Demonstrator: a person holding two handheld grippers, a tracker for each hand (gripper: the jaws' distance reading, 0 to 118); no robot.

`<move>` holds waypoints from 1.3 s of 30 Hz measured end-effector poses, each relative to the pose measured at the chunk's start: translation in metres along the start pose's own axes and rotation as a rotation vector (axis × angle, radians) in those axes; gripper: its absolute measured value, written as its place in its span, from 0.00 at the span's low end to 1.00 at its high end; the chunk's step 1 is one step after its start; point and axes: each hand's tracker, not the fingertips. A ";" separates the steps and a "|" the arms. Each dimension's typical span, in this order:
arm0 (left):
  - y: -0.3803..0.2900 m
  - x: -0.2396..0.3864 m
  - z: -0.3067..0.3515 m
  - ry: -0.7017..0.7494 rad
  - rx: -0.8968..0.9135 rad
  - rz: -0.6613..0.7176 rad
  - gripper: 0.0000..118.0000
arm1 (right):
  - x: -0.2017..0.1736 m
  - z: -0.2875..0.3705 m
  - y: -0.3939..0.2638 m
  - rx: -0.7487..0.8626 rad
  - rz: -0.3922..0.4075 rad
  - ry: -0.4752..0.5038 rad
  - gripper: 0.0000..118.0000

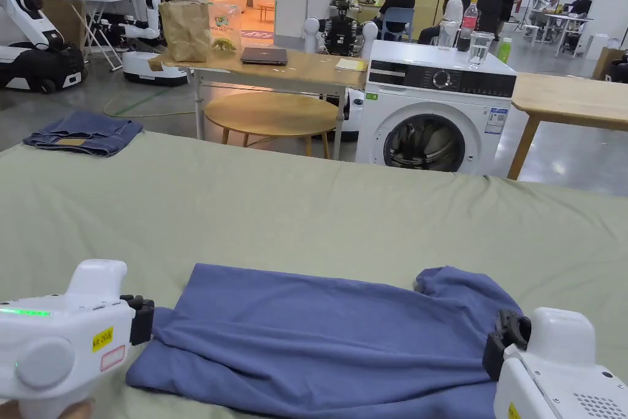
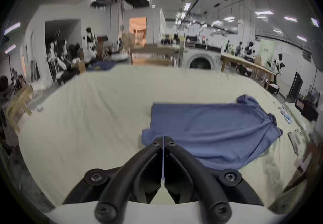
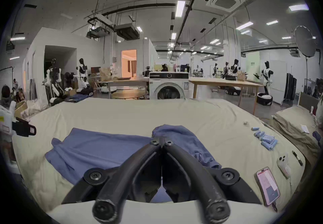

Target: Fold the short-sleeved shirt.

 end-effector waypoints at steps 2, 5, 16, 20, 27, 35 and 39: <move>0.006 -0.015 -0.015 -0.020 -0.109 0.030 0.00 | 0.003 -0.002 -0.003 -0.016 0.001 0.008 0.00; 0.012 -0.024 -0.038 -0.020 -0.247 0.069 0.29 | 0.007 -0.004 -0.007 -0.034 0.025 -0.003 0.00; -0.012 -0.010 -0.084 0.109 -0.514 0.022 0.50 | 0.022 -0.010 -0.028 -0.160 0.067 -0.010 0.00; -0.022 0.008 -0.075 0.106 -0.475 -0.120 0.27 | 0.031 -0.011 -0.032 -0.186 0.066 -0.019 0.00; -0.026 -0.006 -0.069 0.088 -0.411 -0.109 0.02 | 0.077 -0.037 -0.014 -0.333 0.015 -0.041 0.41; -0.031 -0.008 -0.058 0.073 -0.382 -0.102 0.01 | 0.126 -0.102 -0.015 -0.612 -0.039 -0.003 0.50; -0.035 -0.009 -0.061 0.069 -0.391 -0.098 0.01 | 0.126 -0.127 -0.047 -0.792 0.060 -0.027 0.50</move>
